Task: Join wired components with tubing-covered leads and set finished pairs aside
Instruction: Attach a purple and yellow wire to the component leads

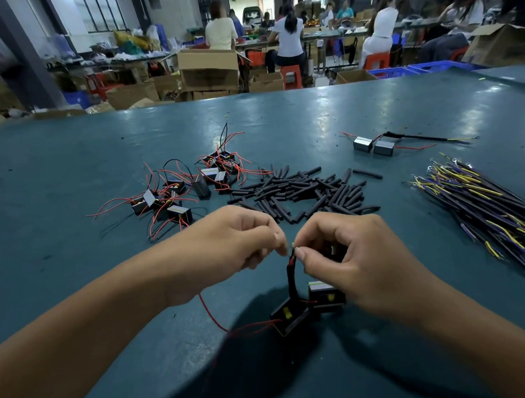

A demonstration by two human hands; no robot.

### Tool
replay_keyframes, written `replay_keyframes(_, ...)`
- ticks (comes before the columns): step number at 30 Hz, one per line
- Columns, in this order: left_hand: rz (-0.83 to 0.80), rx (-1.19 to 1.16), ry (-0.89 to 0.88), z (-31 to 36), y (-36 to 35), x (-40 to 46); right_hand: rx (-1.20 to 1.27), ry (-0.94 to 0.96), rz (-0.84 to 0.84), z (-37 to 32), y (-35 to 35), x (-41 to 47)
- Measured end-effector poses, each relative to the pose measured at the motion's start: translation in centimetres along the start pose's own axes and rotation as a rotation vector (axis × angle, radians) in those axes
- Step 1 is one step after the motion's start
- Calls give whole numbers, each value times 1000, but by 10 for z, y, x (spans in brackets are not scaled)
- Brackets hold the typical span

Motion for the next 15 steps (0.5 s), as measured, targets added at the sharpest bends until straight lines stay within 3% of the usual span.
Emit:
replay_keyframes(3, 51, -173, -30, -14, -7, 0, 4, -55, -9, 8, 8, 4)
replay_keyframes(8, -30, -159, -172, -21, -28, -5, 61, -130, -98, 18, 5, 7)
replay_keyframes(15, 75, -185, -255, -23, -19, -4, 138, -186, -172, 22, 5, 8)
Point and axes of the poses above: each hand's wrist, its own x-axis towards the middle knuckle, its own y-axis out of the back of the hand, z = x × y, the point moved 9 cm from there along x, towards the middle knuckle, and after that the axes turned 2 degrees about z, right-handed, at the moved point
